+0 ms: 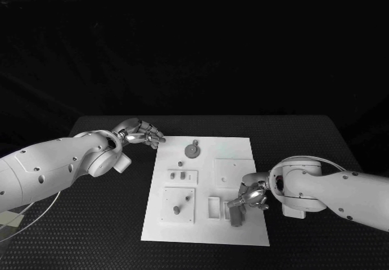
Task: Assemble the parts on the task board
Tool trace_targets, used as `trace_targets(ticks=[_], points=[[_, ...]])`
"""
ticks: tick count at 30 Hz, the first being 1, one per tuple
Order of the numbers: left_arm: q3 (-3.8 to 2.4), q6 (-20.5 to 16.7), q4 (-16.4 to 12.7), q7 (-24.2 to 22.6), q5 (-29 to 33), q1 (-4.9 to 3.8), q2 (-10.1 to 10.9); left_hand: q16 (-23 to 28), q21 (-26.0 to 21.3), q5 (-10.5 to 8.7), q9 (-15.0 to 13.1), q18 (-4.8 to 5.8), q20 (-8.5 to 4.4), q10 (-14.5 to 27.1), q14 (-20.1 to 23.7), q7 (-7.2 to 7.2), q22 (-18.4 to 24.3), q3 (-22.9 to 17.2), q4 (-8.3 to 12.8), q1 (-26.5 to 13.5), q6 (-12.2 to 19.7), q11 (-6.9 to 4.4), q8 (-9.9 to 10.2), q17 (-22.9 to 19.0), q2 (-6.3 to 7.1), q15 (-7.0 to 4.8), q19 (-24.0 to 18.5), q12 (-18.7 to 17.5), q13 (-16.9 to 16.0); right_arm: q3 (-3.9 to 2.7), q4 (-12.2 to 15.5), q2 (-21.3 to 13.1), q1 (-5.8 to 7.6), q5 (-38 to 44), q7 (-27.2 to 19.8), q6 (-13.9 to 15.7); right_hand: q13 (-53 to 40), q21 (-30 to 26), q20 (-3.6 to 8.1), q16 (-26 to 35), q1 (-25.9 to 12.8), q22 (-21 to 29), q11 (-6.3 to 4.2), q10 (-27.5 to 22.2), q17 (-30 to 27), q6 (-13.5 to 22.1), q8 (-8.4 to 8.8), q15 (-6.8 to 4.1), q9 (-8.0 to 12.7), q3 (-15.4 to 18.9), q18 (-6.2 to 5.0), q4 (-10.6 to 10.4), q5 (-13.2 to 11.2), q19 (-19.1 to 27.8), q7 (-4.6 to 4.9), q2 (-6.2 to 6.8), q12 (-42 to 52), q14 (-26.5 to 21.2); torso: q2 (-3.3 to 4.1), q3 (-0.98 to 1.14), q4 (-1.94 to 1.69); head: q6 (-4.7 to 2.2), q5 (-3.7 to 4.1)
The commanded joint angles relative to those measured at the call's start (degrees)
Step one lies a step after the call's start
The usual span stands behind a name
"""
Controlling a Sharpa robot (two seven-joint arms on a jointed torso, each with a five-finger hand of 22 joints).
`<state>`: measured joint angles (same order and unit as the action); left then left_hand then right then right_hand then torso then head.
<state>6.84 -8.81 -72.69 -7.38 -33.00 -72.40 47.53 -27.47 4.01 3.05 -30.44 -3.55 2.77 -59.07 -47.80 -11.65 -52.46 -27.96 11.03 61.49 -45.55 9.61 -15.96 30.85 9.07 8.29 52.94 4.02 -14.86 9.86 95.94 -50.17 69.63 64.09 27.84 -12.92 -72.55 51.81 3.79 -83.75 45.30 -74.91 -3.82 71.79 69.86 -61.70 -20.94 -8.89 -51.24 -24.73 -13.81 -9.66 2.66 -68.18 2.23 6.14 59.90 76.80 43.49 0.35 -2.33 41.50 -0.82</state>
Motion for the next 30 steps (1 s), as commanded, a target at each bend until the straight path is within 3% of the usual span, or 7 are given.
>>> trace_targets(ticks=[1, 18, 22, 30], points=[[-0.04, 0.85, -0.11, -0.29, 0.41, -0.08, -0.01, 0.25, 0.02, -0.22, 0.08, -0.94, 0.05, -0.03, -0.03, 0.11, 0.05, 0.04, -0.26, -0.53, 0.12, 0.14, -0.29, 0.10, 0.09, 0.21, -0.18, 0.04, 0.09, 0.28, 0.58, 0.35, -0.38, 8.75, 0.90, 0.08, 0.32, 0.26, 0.49, -0.30, 0.18, -1.11, -0.29, -0.57, -0.21, 0.16, 0.40, -0.96, 0.26, -0.31, -1.19, -0.14, 0.13, -0.01, -0.11, -0.74, -0.63, 0.91, 0.01, 0.03, 0.01, 0.11, -0.05], [-0.03, 1.27, -0.09, -0.15, 0.41, -0.08, 0.13, 0.30, 0.03, -0.22, 0.09, -0.94, 0.05, -0.07, -0.05, 0.13, 0.06, 0.04, -0.36, -0.59, 0.08, 0.12, -0.33, 0.17, 0.04, 0.21, -0.17, 0.06, 0.11, 0.32, 3.16, 0.40, -0.40, 17.22, 1.43, 1.83, 1.49, 0.17, 0.40, 0.09, 1.08, -0.97, -0.08, -0.90, -0.84, -0.26, 2.31, -0.79, 1.32, -0.22, -1.19, -1.57, 0.12, -0.03, 0.13, 2.00, -2.35, 0.76, 0.01, 0.07, 0.07, 0.36, -0.13], [-0.03, 1.27, -0.07, -0.13, 0.41, -0.08, 0.14, 0.30, 0.03, -0.22, 0.09, -0.94, 0.05, -0.07, -0.06, 0.13, 0.06, 0.05, -0.39, -0.61, 0.07, 0.12, -0.33, 0.19, 0.03, 0.21, -0.17, 0.06, 0.12, 0.37, 3.48, 0.53, -0.41, 17.74, 1.48, 1.97, 1.67, 0.06, 0.37, 0.30, 1.52, -0.89, 0.03, -0.93, -1.20, -0.20, 2.91, -0.71, 1.63, -0.48, -1.19, -2.20, 0.13, -0.06, 0.25, 3.32, -2.62, 0.57, 0.00, 0.05, 0.05, 0.46, -0.13], [-0.03, 1.28, -0.05, -0.04, 0.41, -0.08, 0.29, 0.32, 0.03, -0.22, 0.09, -0.94, 0.05, -0.08, -0.07, 0.13, 0.06, 0.07, -0.44, -0.67, 0.07, 0.12, -0.34, 0.22, 0.05, 0.21, -0.17, 0.06, 0.13, 0.64, 4.79, 0.67, -0.46, 22.24, 1.70, 2.33, 1.86, -0.35, 0.27, 0.77, 3.58, -0.65, 0.37, -1.12, -2.00, 0.11, 4.35, -0.43, 2.18, -2.67, -1.19, -4.31, 0.18, -0.34, 0.63, 7.95, -3.06, 0.08, -0.01, 0.03, 0.01, 0.56, -0.16]])
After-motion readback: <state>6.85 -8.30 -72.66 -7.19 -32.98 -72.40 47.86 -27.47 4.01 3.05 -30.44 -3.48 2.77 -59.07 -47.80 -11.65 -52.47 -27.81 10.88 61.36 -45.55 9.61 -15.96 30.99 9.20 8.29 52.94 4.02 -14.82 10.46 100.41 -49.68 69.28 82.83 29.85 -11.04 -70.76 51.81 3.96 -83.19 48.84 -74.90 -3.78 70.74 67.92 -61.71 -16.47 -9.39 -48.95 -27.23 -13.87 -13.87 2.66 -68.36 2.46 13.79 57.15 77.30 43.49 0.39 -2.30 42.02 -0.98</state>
